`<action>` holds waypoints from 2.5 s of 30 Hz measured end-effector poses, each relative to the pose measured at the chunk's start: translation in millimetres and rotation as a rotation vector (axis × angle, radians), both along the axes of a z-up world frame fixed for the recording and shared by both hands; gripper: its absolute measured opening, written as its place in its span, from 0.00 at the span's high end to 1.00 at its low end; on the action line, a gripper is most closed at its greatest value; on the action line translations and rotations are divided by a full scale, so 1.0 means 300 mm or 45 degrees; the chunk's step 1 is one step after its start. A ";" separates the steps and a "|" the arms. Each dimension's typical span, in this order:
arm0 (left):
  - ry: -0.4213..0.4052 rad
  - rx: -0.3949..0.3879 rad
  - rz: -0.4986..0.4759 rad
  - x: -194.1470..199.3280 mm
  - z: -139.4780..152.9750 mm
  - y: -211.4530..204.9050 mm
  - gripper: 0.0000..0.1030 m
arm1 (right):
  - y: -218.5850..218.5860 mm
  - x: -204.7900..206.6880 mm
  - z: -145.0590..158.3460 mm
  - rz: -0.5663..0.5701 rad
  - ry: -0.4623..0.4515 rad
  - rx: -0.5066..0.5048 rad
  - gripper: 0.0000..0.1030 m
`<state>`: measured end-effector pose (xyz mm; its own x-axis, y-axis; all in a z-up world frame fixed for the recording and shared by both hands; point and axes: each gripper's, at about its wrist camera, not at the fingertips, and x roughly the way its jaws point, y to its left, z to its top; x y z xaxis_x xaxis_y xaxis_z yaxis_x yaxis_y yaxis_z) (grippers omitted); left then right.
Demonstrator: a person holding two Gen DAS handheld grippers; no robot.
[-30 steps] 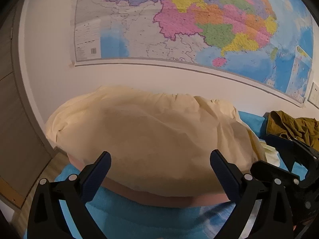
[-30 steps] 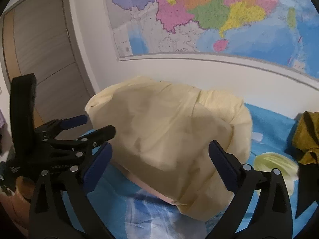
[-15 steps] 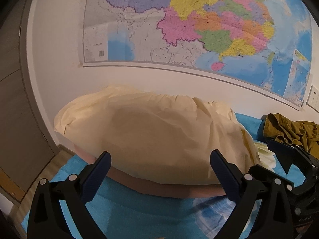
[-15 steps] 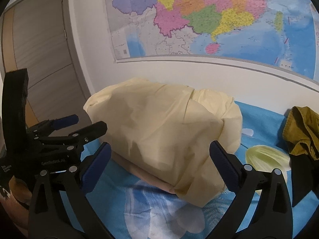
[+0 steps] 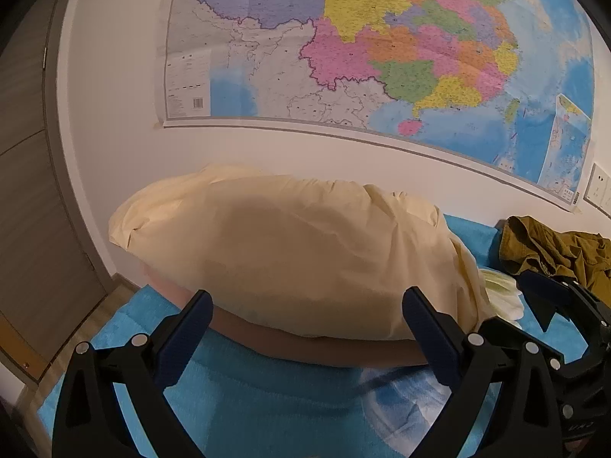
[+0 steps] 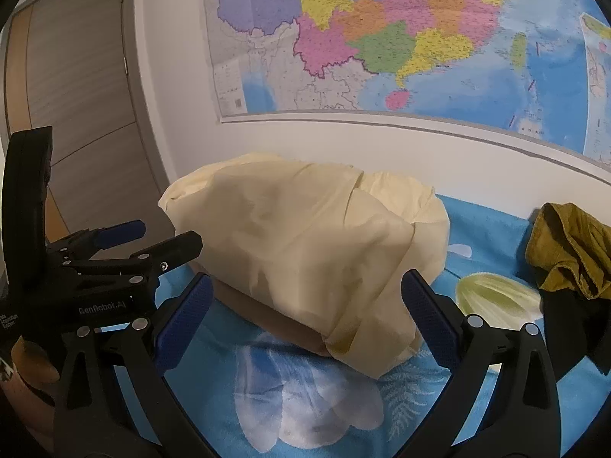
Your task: Fold large clothes
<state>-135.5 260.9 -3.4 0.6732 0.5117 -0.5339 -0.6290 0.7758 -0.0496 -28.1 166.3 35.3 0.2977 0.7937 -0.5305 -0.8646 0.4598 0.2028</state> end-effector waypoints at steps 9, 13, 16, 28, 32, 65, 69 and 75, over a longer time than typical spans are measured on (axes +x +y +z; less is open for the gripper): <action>0.014 -0.003 0.005 -0.011 -0.006 -0.021 0.07 | -0.021 -0.009 0.000 0.000 -0.007 0.003 0.06; 0.020 0.008 0.010 -0.012 -0.010 -0.035 0.07 | -0.029 -0.020 -0.005 0.001 -0.004 0.001 0.06; 0.020 0.009 0.010 -0.015 -0.012 -0.039 0.07 | -0.031 -0.028 -0.005 0.006 -0.004 -0.002 0.06; 0.023 -0.001 0.037 -0.038 -0.023 -0.053 0.07 | -0.043 -0.051 -0.012 0.012 0.005 -0.012 0.06; 0.019 0.001 0.045 -0.048 -0.022 -0.058 0.07 | -0.048 -0.057 -0.017 0.015 0.009 -0.015 0.06; 0.026 -0.002 0.071 -0.107 -0.038 -0.110 0.07 | -0.104 -0.105 -0.004 0.033 0.013 -0.018 0.06; 0.029 0.001 0.069 -0.116 -0.041 -0.118 0.07 | -0.109 -0.105 -0.003 0.032 0.017 -0.016 0.05; 0.026 0.002 0.072 -0.130 -0.041 -0.132 0.07 | -0.117 -0.111 -0.002 0.031 0.016 -0.014 0.06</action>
<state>-174.4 221.4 -15.8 0.6321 0.5494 -0.5465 -0.6726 0.7392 -0.0347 -61.4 131.2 34.6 0.2720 0.7945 -0.5429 -0.8729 0.4412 0.2084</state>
